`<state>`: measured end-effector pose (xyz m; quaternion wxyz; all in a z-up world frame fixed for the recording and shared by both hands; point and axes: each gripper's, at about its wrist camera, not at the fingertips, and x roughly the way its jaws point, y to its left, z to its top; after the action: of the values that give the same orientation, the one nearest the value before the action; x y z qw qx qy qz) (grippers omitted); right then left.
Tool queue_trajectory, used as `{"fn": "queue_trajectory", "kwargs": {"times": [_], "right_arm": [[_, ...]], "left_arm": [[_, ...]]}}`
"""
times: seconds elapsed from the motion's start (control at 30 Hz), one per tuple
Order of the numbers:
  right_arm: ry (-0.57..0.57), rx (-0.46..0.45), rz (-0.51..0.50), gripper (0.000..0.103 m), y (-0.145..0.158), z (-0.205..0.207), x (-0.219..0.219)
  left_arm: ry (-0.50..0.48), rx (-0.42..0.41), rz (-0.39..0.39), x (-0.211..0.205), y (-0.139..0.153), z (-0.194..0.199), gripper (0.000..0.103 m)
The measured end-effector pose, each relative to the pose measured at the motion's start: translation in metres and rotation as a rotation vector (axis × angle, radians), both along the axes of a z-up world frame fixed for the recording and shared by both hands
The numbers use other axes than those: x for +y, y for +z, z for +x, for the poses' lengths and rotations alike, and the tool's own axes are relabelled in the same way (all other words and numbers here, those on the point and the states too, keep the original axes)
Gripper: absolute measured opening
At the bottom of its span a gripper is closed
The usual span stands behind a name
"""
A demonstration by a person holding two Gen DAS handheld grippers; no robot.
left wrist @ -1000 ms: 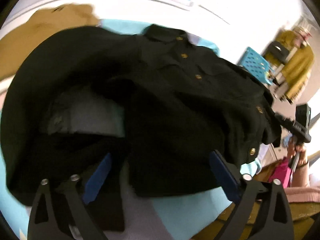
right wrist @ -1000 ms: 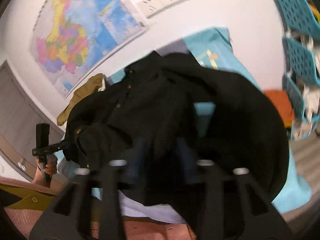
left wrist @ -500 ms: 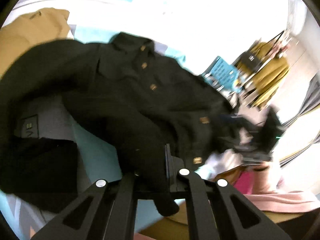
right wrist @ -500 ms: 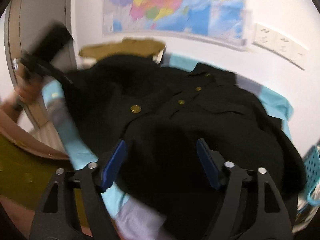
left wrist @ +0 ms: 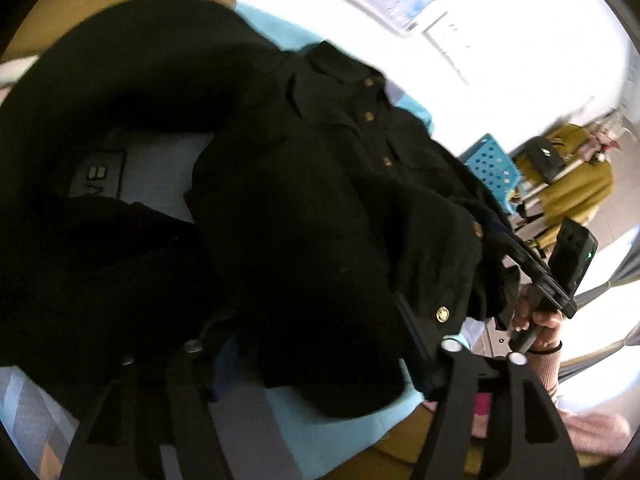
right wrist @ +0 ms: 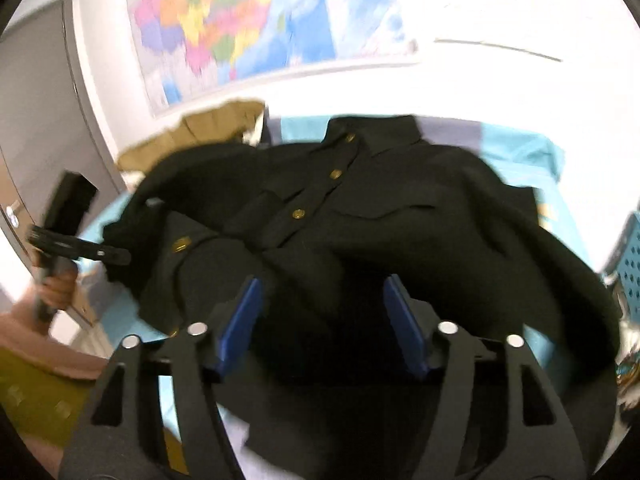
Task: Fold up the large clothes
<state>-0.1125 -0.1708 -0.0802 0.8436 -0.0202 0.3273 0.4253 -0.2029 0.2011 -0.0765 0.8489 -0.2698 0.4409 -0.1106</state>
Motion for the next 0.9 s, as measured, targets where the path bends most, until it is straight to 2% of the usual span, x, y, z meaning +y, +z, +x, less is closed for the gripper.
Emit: {"fn": "queue_trajectory", "kwargs": {"times": [0.1,0.2,0.23,0.3,0.37,0.4,0.43,0.47,0.5,0.53,0.57,0.7,0.77,0.8,0.87,0.9], "right_arm": [[-0.085,0.033,0.034,0.072,-0.002,-0.016,-0.052],[-0.147,0.142,0.023,0.074,-0.026,-0.019,-0.084],[-0.138,0.169,0.023,0.074,-0.032,-0.018,-0.084],[-0.135,0.162,-0.003,0.074,-0.038,-0.020,-0.080],[-0.135,0.159,-0.008,0.076,-0.043,-0.011,-0.070],[-0.143,0.159,-0.018,0.076,-0.045,-0.005,-0.063],[-0.140,0.160,-0.026,0.069,-0.048,-0.003,-0.059],[-0.127,0.165,-0.035,0.045,-0.050,0.000,-0.052],[-0.134,0.169,-0.047,0.030,-0.052,0.003,-0.049],[-0.116,0.204,-0.022,0.021,-0.053,0.005,-0.049],[-0.094,0.225,0.025,0.020,-0.051,0.005,-0.054],[-0.053,0.189,0.272,0.020,0.000,-0.017,-0.090],[-0.060,0.130,0.373,0.019,0.033,-0.033,-0.118],[-0.060,0.104,0.381,0.019,0.043,-0.039,-0.126],[-0.071,0.074,0.337,0.020,0.048,-0.045,-0.131],[-0.078,0.088,0.301,0.020,0.044,-0.045,-0.130]], "left_arm": [[-0.045,-0.074,0.030,-0.006,0.004,-0.013,0.082],[-0.088,-0.116,0.138,-0.023,0.001,-0.013,0.087],[-0.093,-0.110,0.180,-0.028,-0.002,-0.009,0.088],[-0.105,-0.087,0.223,-0.037,-0.009,0.004,0.088],[-0.105,-0.120,0.261,-0.044,-0.010,0.012,0.086],[-0.114,-0.124,0.270,-0.047,-0.012,0.017,0.081],[-0.099,-0.118,0.286,-0.048,-0.013,0.021,0.067],[-0.081,-0.111,0.306,-0.048,-0.012,0.023,0.035],[-0.075,-0.096,0.299,-0.045,-0.010,0.024,0.019],[-0.060,-0.090,0.247,-0.038,-0.007,0.023,0.003],[-0.056,-0.093,0.144,-0.027,0.001,0.019,0.002],[-0.036,-0.154,0.013,-0.011,0.047,-0.011,0.002],[-0.037,-0.193,0.029,-0.012,0.073,-0.029,0.002],[-0.044,-0.199,0.034,-0.014,0.085,-0.038,0.002],[-0.065,-0.201,0.049,-0.017,0.095,-0.046,0.003],[-0.068,-0.184,0.092,-0.020,0.094,-0.048,0.006]]}}
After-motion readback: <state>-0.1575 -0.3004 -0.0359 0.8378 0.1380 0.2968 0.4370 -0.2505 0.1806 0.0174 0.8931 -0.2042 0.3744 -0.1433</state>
